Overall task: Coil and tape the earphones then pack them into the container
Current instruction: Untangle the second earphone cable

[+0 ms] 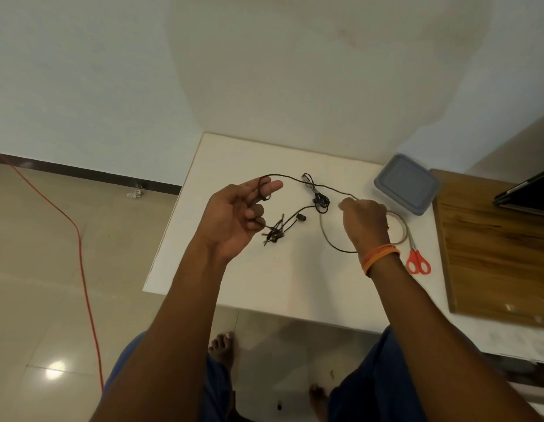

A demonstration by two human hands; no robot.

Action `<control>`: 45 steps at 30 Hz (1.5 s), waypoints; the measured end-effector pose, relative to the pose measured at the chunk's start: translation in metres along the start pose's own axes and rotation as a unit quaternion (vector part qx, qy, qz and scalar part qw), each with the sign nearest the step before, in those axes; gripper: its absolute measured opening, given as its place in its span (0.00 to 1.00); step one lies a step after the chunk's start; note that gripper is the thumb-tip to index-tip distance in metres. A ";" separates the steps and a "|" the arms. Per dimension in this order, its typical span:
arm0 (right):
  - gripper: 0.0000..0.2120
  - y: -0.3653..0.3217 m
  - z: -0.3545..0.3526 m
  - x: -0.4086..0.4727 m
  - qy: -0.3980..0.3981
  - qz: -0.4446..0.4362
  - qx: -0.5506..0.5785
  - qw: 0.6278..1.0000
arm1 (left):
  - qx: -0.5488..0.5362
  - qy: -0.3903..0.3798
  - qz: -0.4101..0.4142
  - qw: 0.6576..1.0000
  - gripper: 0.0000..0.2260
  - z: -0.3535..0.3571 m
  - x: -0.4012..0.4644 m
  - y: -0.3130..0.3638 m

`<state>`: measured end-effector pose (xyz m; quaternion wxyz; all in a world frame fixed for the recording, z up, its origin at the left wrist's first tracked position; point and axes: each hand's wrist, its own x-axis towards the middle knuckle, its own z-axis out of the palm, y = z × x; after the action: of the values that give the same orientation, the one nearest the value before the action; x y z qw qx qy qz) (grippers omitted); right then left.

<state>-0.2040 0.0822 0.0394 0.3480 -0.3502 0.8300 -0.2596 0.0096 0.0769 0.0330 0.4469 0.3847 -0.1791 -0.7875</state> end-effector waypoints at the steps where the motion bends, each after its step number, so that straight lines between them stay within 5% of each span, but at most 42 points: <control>1: 0.20 0.000 -0.002 0.001 -0.006 0.002 0.030 1.000 | 0.004 0.010 0.011 1.000 0.19 0.000 0.000 0.001; 4: 0.36 0.004 -0.010 0.004 -0.010 0.010 0.076 0.997 | 0.092 0.076 0.048 0.992 0.21 0.000 0.002 -0.002; 10: 0.12 0.006 0.006 -0.014 -0.037 -0.162 -0.159 0.973 | 0.323 0.066 0.140 0.933 0.17 0.018 -0.002 -0.021; 13: 0.08 -0.001 0.013 -0.024 -0.059 -0.262 -0.005 0.963 | 0.371 0.037 0.172 0.912 0.16 0.020 -0.001 -0.026; 17: 0.13 -0.001 0.019 -0.028 -0.185 -0.221 0.109 0.951 | 0.461 0.067 0.211 0.859 0.12 0.019 0.003 -0.033; 21: 0.11 0.004 0.024 -0.026 -0.130 -0.241 0.086 0.958 | 0.524 0.072 0.245 0.813 0.10 0.023 0.002 -0.039; 24: 0.04 0.004 0.025 -0.027 -0.057 -0.281 0.050 0.957 | 0.521 0.061 0.229 0.820 0.08 0.028 -0.001 -0.041; 28: 0.05 -0.001 0.021 -0.026 -0.077 -0.103 0.228 0.965 | 0.496 0.125 0.240 0.825 0.10 0.029 -0.003 -0.037; 31: 0.08 -0.004 0.013 -0.020 -0.153 0.037 0.409 0.899 | 0.495 0.143 0.214 0.830 0.11 0.028 -0.002 -0.033; 34: 0.14 -0.004 0.007 -0.015 -0.217 0.080 0.505 0.832 | 0.421 0.127 0.167 0.882 0.15 0.026 -0.001 -0.033; 37: 0.16 -0.006 0.002 -0.015 -0.260 0.058 0.509 0.818 | 0.377 0.137 0.169 0.900 0.20 0.019 0.003 -0.032; 41: 0.12 -0.009 0.005 -0.020 -0.301 0.009 0.482 0.823 | 0.508 0.132 0.222 0.822 0.23 0.015 0.007 -0.037; 45: 0.08 -0.010 0.006 -0.022 -0.294 -0.011 0.462 0.836 | 0.580 0.128 0.266 0.759 0.13 0.016 0.006 -0.045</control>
<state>-0.1843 0.0914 0.0513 0.6943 -0.2175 0.4680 -0.5016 -0.0295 0.0951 0.0125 0.3487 0.6043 -0.6382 -0.3254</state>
